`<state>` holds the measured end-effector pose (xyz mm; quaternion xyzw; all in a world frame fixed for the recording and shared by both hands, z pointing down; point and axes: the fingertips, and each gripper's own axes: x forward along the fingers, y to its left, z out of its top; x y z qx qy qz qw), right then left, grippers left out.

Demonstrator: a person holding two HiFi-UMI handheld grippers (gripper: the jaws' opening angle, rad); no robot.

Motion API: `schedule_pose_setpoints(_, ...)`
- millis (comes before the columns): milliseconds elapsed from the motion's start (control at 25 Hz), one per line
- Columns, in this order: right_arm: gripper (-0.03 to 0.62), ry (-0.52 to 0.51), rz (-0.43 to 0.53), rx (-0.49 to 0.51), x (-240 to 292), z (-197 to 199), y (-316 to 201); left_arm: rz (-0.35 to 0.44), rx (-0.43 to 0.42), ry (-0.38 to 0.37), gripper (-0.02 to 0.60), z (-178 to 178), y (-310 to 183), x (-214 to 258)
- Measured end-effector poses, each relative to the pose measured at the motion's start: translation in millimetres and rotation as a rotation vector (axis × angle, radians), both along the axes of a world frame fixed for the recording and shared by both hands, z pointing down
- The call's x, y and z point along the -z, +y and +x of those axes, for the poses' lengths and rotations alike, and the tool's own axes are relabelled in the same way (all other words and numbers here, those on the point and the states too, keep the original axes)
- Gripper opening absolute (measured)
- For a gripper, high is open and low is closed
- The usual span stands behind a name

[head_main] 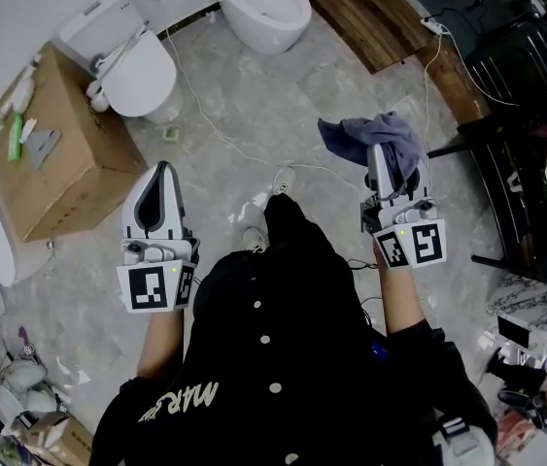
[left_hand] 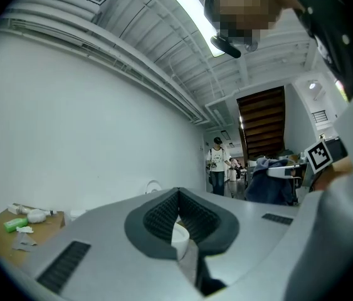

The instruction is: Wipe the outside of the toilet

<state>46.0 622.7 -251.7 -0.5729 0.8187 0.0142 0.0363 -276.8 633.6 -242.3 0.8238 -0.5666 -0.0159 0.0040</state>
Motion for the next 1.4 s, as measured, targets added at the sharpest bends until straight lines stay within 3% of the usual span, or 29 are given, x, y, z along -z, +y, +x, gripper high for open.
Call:
schedule_pose_setpoints(440,0.107,-0.029,0.037,0.007,-4.7,-0.1,-62.5,0.007,0.012,-0.025,0.009,-0.9,-50.9,-2.3)
schedule_pose_setpoints(840,0.107,-0.022,0.035,-0.025,-8.1,28.6,-162.2,0.011,0.004,-0.020,0.009,25.0,-159.0,3.1)
schedule_pose_setpoints(1400,0.107,-0.032,0.008,0.009,-11.9,59.9,-301.2,-0.023,0.029,-0.027,0.009,56.1,-293.8,6.8)
